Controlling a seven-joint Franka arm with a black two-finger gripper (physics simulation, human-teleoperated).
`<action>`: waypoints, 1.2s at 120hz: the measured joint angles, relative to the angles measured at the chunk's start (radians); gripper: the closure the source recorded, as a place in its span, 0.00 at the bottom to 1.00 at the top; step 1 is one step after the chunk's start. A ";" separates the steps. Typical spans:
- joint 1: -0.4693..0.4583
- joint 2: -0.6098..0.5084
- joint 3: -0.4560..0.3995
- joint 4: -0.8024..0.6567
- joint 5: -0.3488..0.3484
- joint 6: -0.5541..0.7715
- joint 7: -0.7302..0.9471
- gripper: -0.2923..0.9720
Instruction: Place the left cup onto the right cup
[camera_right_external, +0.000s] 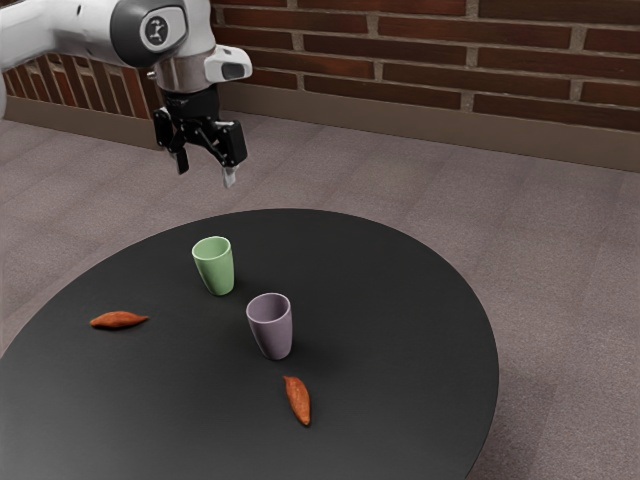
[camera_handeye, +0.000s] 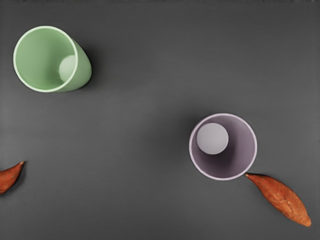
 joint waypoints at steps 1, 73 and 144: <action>0.000 0.000 0.000 0.000 0.000 0.000 0.000 0.23; 0.065 0.083 0.020 -0.026 -0.041 0.066 0.017 0.25; 0.123 0.272 0.041 -0.036 -0.092 0.183 0.041 0.36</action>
